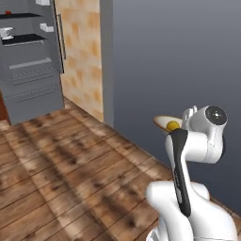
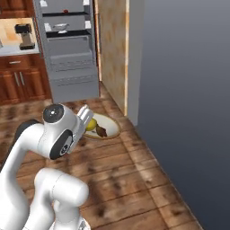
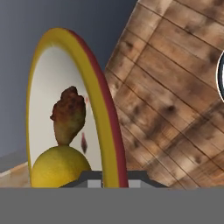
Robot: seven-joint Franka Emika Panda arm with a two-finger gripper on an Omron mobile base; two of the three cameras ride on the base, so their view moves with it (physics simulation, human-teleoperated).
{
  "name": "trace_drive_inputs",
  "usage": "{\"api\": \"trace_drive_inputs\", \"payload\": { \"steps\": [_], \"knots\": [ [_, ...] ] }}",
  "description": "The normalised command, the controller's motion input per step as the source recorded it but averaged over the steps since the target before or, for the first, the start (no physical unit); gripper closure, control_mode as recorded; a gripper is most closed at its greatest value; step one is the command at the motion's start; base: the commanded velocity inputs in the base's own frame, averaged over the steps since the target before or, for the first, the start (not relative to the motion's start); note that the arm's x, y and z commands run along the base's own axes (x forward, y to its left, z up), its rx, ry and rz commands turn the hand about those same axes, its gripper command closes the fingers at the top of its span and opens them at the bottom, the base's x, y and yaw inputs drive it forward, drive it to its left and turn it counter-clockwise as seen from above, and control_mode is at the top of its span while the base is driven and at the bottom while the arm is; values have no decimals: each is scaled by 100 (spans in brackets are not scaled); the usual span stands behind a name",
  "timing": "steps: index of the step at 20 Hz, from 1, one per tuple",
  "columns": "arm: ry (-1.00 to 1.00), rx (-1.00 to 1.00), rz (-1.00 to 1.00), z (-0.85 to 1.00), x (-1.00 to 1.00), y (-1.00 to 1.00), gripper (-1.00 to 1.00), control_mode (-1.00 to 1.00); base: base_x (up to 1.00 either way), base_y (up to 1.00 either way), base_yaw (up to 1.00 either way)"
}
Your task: Pick the chicken drumstick and lemon from their plates and place them in the bowl. Then put the bowl in the fridge.
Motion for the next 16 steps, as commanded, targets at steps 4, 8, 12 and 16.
{"api": "trace_drive_inputs", "payload": {
  "steps": [4, 8, 12, 16],
  "knots": [
    [0, 0, 0, 0, 0, 0, 100, 100, 85, 0, 39],
    [0, 0, 0, 0, 0, 0, 100, 100, 85, 0, 38],
    [0, 0, 0, 0, 0, 0, 100, 100, 85, 0, 38],
    [0, 0, 0, 0, 0, 0, 100, 100, 86, 0, 37]
  ]
}}
